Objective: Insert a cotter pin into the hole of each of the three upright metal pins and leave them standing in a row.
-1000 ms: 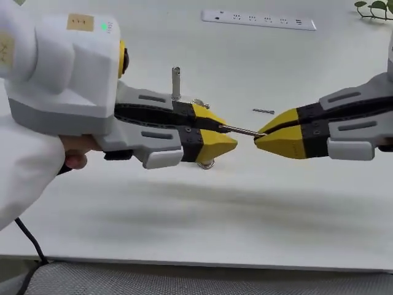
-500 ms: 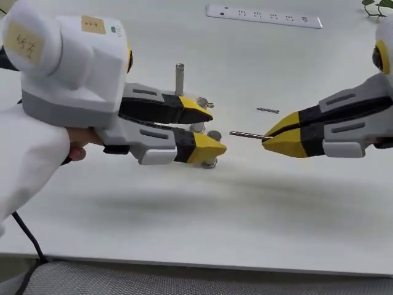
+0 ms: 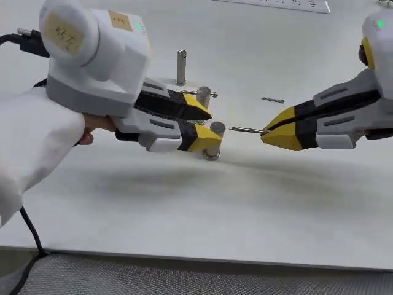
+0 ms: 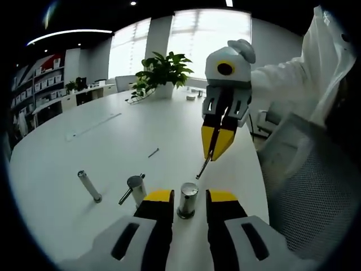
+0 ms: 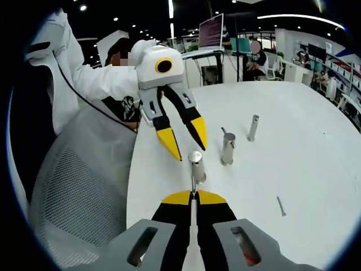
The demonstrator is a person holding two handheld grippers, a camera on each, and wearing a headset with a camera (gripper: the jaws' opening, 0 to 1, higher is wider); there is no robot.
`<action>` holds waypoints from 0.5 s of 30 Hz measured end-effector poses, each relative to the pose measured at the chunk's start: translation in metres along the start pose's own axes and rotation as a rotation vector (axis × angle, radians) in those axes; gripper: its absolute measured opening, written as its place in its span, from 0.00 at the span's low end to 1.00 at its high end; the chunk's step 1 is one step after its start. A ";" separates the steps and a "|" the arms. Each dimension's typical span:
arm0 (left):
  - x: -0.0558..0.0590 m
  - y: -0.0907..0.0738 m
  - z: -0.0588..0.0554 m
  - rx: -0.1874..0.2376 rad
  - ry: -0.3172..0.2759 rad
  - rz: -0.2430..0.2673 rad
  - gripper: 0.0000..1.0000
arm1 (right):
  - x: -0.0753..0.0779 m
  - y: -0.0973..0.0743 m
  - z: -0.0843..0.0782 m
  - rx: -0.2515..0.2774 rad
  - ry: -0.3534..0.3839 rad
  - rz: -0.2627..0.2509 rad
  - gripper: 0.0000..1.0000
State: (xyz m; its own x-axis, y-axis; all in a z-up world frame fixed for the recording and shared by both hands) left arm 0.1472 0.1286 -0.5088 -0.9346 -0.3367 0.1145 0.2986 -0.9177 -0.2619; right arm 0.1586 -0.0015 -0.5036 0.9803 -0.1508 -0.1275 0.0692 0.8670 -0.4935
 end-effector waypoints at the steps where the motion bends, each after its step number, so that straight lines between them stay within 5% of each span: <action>1: 0.000 0.001 0.000 -0.003 0.003 -0.002 0.20 | 0.001 0.001 -0.001 -0.002 0.002 0.003 0.00; 15: -0.011 0.002 -0.007 -0.020 0.001 -0.016 0.10 | 0.004 0.007 -0.008 -0.005 0.019 0.025 0.00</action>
State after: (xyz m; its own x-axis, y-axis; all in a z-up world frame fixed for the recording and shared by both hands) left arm 0.1570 0.1316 -0.5173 -0.9394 -0.3217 0.1183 0.2795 -0.9188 -0.2788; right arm 0.1615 0.0005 -0.5146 0.9780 -0.1379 -0.1563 0.0435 0.8683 -0.4942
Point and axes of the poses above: the centre of the closed fingertips' face, and the gripper's own axes: y roughly forward along the fingers, x roughly to its right, z roughly out of its top, the point moved 6 cm from there along -y, roughly backward along the fingers, and after that the axes turned 13 degrees about x, right-handed, at the moved point
